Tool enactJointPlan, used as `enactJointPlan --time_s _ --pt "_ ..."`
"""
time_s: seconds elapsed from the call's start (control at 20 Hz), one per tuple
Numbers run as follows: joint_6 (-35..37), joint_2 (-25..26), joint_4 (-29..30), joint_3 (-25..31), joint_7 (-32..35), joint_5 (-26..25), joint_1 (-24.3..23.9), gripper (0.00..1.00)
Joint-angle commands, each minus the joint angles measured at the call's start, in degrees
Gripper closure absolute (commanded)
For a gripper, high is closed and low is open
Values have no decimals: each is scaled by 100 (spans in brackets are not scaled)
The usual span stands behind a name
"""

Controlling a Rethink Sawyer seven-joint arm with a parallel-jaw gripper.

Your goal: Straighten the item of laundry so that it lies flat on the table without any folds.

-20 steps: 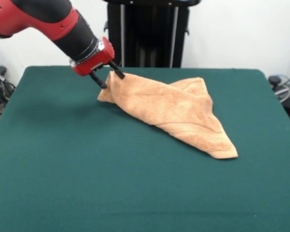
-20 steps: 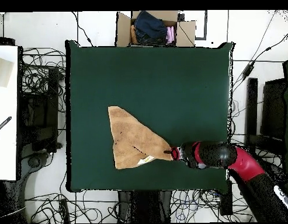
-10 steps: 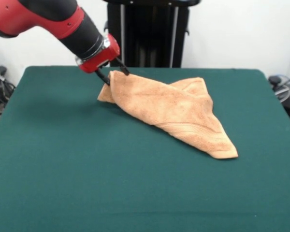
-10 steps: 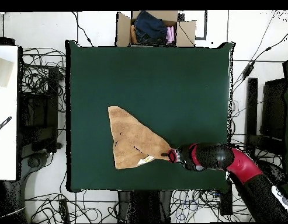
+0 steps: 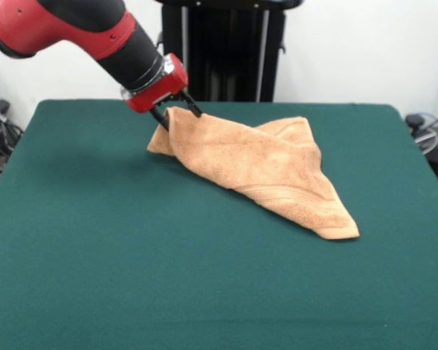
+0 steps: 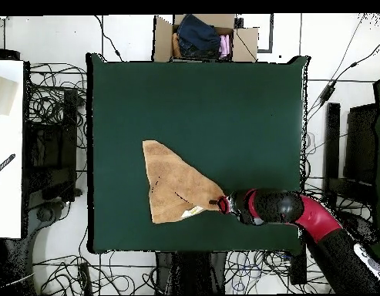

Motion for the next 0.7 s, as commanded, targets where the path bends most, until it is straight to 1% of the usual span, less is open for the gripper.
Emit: enactJointPlan --time_s 0.05,0.35,0.5,0.7 --pt "-601 295 112 82 -217 -380 279 0" --pt "-793 389 107 36 -145 -367 406 0" --pt "-806 521 12 6 -204 -353 456 0" --pt "-733 544 -64 1 -260 -320 495 0"
